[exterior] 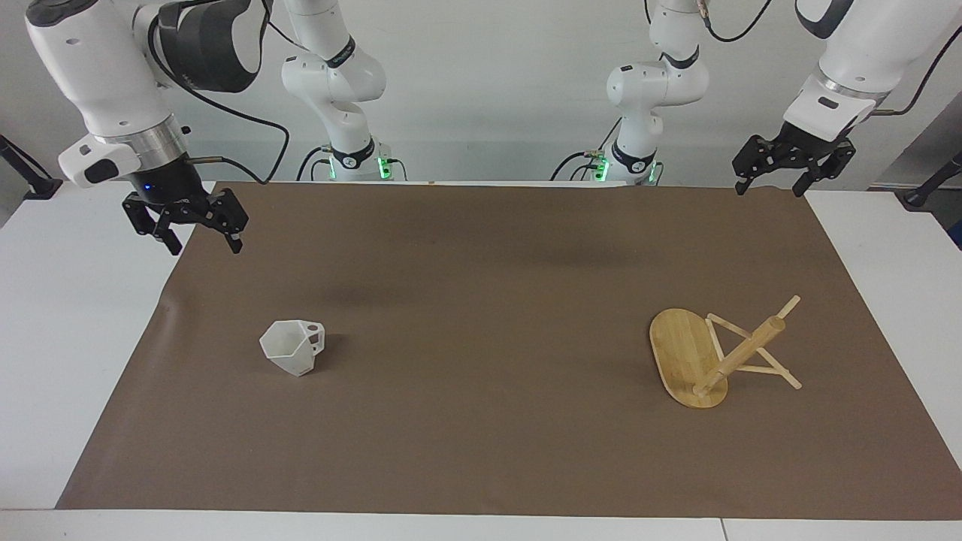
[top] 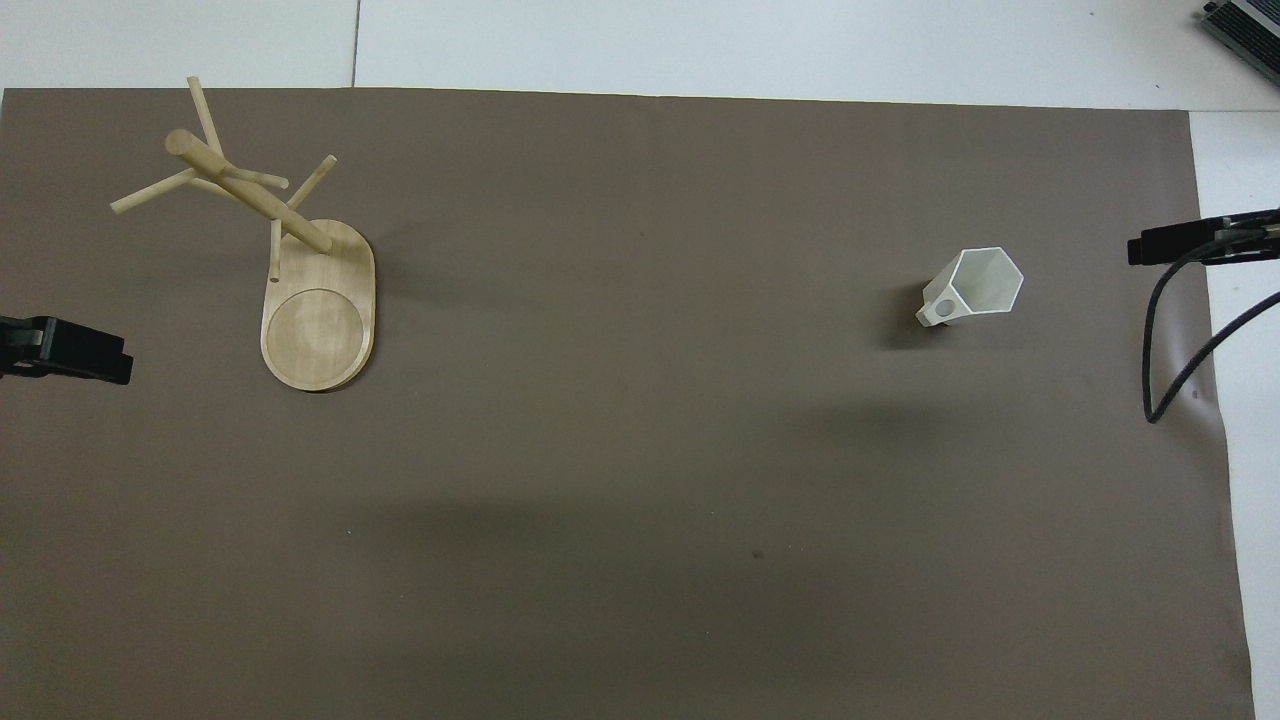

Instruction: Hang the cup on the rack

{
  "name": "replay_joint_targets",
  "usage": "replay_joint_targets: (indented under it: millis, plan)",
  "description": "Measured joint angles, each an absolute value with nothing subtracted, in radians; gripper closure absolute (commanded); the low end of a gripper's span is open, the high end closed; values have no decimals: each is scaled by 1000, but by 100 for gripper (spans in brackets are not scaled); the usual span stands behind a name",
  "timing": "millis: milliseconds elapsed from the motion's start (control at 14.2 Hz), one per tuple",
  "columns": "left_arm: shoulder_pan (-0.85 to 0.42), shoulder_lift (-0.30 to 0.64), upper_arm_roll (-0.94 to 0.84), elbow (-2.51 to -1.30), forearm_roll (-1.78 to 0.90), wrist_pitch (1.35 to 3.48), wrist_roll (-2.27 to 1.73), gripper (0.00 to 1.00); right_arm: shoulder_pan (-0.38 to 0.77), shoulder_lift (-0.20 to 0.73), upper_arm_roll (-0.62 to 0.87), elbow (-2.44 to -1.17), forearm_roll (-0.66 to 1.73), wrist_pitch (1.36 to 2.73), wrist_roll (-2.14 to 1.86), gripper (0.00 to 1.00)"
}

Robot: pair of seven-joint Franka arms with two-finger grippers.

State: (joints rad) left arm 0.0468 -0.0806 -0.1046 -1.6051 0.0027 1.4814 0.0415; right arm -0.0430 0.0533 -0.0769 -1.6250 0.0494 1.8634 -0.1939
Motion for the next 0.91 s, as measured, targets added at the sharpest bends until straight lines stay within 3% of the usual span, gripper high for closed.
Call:
replay_joint_targets:
  millis: [491, 912]
  plan:
    - [46, -81, -109, -1605, 3, 1482, 42, 0, -45, 56, -77, -1775, 49, 2030, -194, 0]
    - [46, -81, -111, -1606, 3, 1496, 61, 0, -44, 161, -75, -1859, 49, 2208, -194, 0]
